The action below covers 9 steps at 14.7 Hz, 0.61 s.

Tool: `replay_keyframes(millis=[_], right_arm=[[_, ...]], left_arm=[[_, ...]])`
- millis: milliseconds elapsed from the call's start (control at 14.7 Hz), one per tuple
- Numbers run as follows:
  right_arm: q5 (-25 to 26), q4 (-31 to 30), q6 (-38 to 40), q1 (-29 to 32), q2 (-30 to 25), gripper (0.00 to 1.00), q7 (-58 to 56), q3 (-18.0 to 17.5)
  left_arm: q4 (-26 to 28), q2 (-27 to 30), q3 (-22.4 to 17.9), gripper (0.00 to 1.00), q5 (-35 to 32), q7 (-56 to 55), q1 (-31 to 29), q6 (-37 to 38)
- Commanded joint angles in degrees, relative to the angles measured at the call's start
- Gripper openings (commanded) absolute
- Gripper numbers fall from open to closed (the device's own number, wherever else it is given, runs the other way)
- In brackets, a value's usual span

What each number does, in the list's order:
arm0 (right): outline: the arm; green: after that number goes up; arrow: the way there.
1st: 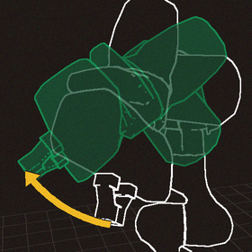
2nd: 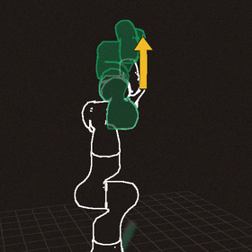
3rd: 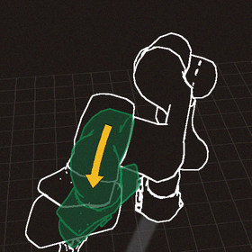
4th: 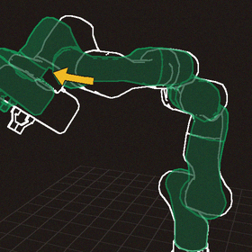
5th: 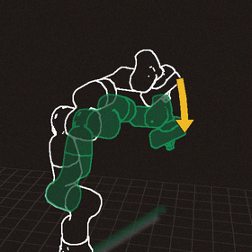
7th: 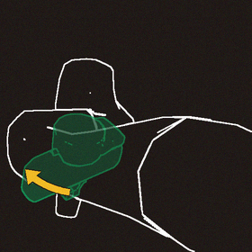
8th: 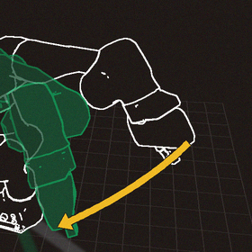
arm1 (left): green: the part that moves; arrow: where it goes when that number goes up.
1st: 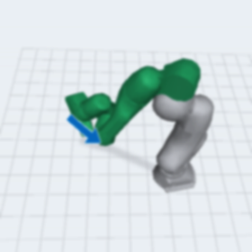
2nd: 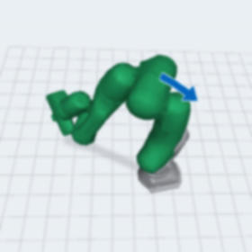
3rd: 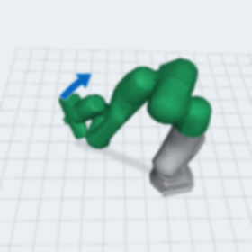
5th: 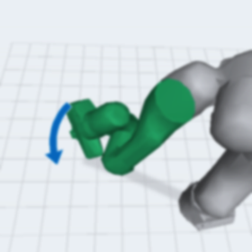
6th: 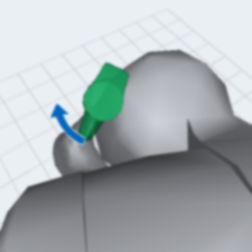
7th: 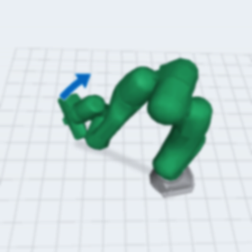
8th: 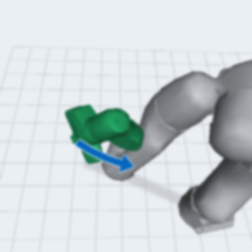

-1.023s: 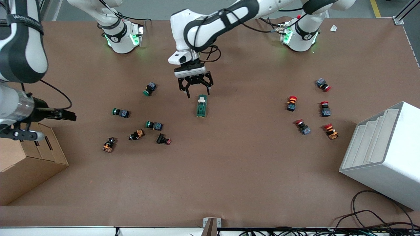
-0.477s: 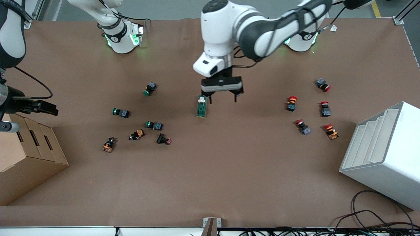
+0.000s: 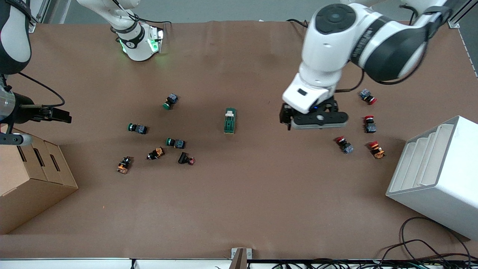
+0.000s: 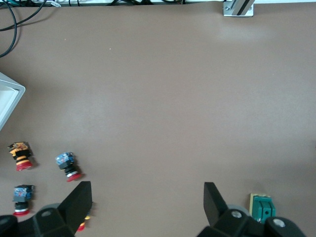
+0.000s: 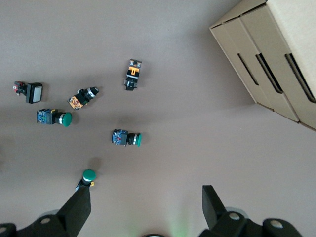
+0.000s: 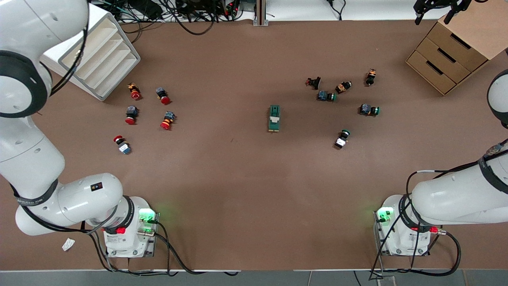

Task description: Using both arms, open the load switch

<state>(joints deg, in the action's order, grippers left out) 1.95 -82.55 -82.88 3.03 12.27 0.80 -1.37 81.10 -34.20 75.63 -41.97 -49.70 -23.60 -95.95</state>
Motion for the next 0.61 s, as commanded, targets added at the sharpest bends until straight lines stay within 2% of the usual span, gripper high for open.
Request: replay_keyframes(millis=[0,205,341,409,545], right_arm=[[-1.6,-0.9,1.1,0.4,-2.0,1.00,0.9,-0.1],[-2.0,-1.6,1.0,0.2,-4.2,1.00,0.9,0.5],[-2.0,-1.7,1.1,0.0,-5.3,1.00,0.9,1.0],[-2.0,-1.7,1.3,-0.4,-5.7,1.00,0.9,1.4],[-1.9,-2.6,1.2,-1.8,-7.0,1.00,0.9,2.5]], left_arm=[[-0.5,7.6,-5.5,1.00,7.2,7.9,-0.3,2.5],[-0.7,18.4,-27.0,1.00,23.7,21.7,8.1,2.4],[-0.4,23.8,-44.7,1.00,33.3,30.5,18.0,2.4],[0.0,25.5,-51.7,1.00,36.3,34.1,21.6,2.5],[1.2,27.8,-59.7,1.00,39.3,42.2,24.9,4.3]])
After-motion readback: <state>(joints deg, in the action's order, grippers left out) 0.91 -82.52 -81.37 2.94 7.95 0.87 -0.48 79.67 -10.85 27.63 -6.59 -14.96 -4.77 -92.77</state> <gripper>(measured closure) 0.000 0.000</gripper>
